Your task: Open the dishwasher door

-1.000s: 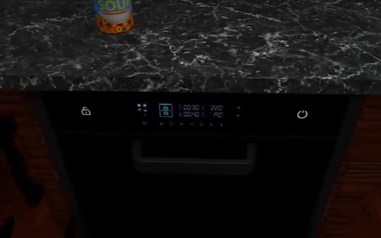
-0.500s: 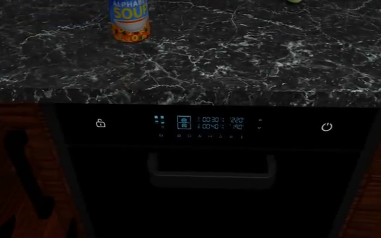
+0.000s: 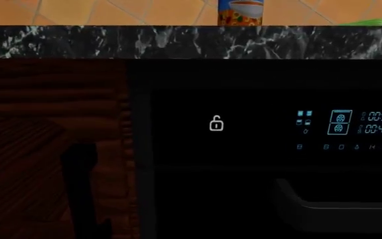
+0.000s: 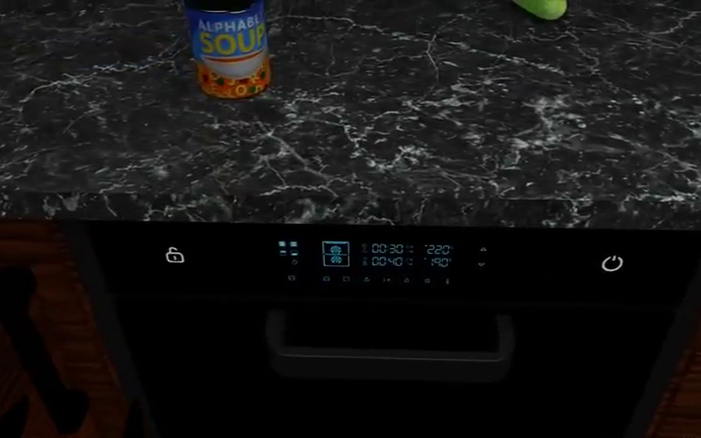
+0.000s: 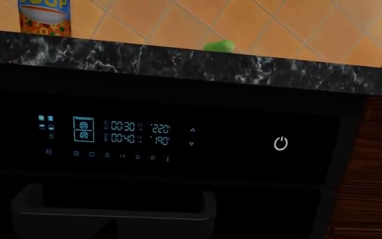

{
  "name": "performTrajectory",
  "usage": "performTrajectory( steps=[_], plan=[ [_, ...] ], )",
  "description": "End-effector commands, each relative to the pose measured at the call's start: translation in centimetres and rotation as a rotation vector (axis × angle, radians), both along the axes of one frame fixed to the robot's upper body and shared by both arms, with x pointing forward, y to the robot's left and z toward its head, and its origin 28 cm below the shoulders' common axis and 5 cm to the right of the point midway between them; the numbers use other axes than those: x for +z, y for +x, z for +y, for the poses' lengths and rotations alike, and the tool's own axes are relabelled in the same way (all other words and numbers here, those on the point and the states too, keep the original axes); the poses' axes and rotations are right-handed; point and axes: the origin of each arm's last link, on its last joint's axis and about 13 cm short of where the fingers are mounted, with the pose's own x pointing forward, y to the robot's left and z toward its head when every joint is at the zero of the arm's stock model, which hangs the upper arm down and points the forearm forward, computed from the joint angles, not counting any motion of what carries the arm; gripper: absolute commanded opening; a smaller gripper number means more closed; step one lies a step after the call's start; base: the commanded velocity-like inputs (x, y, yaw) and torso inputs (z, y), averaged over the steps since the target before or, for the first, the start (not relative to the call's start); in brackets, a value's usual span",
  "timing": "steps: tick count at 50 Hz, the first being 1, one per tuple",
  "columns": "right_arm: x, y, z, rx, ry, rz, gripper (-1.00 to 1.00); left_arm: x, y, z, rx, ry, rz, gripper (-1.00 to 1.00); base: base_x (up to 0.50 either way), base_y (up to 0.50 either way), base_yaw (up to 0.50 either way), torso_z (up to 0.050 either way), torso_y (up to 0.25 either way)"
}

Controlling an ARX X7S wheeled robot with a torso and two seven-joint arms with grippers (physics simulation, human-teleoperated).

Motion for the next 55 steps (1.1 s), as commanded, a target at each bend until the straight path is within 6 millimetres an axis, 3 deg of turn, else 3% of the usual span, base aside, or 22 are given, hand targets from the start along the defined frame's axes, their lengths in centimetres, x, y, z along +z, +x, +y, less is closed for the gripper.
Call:
performTrajectory(
  steps=[1, 11, 18, 28, 40, 55],
  plan=[
    [-0.1, -0.1, 0.0, 0.000, -0.001, 0.002, 1.00, -0.1, 0.0, 0.0, 0.000, 0.003, -0.001, 1.00, 0.00, 0.00, 0.00, 0.000, 0.000],
    [0.2, -0.4, 0.2, 0.013, -0.059, 0.013, 1.00, 0.1, 0.0, 0.1, 0.016, 0.000, -0.010, 1.00, 0.00, 0.00, 0.00, 0.000, 0.000],
    [1.5, -0.9, 0.1, -0.010, -0.298, -0.034, 1.00, 0.1, 0.0, 0.1, 0.013, 0.002, -0.012, 1.00, 0.00, 0.00, 0.00, 0.000, 0.000],
    [1.1, 1.4, 0.7, 0.016, -0.703, -0.099, 1.00, 0.0, 0.0, 0.1, 0.012, -0.002, -0.014, 1.00, 0.00, 0.00, 0.00, 0.000, 0.000],
    [1.2, 5.0, 0.9, 0.024, -0.999, -0.110, 1.00, 0.0, 0.1, 0.2, 0.016, -0.007, -0.014, 1.00, 0.00, 0.00, 0.00, 0.000, 0.000],
    [0.5, 9.2, 1.1, 0.074, -1.182, -0.013, 1.00, -0.1, 0.2, 0.3, 0.019, -0.011, -0.011, 1.00, 0.00, 0.00, 0.00, 0.000, 0.000]
  ],
)
